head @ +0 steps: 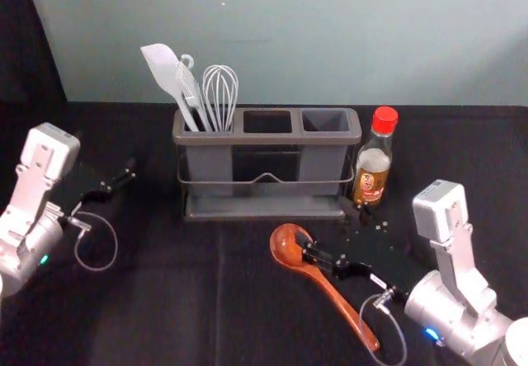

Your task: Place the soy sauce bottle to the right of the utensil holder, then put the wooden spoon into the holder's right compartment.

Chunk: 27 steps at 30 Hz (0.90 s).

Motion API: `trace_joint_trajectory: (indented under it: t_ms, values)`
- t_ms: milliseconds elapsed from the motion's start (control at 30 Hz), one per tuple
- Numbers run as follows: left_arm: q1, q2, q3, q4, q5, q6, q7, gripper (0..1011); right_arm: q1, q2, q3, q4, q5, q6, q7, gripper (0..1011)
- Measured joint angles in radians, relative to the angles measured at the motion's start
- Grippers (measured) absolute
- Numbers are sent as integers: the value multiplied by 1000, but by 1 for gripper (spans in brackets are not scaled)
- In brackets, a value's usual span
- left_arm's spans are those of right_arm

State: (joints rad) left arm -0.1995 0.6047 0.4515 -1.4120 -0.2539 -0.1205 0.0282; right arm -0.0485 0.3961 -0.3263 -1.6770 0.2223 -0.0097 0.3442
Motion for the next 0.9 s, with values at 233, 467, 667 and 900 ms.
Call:
trace_joint_trajectory:
  t_ms: [233, 467, 667, 900]
  values:
    - [0, 0, 0, 0, 0, 0, 0, 1000, -1, 0, 1, -2, 1, 0, 1, 1002]
    - [0, 0, 0, 0, 0, 0, 0, 1000, -2, 1, 1, -5, 1, 0, 0, 1002]
    - [0, 0, 0, 0, 0, 0, 0, 1000, 0, 14, 6, -26, 10, 23, 17, 1002]
    - [0, 0, 0, 0, 0, 0, 0, 1000, 15, 48, -2, -134, 13, 237, 15, 1002]
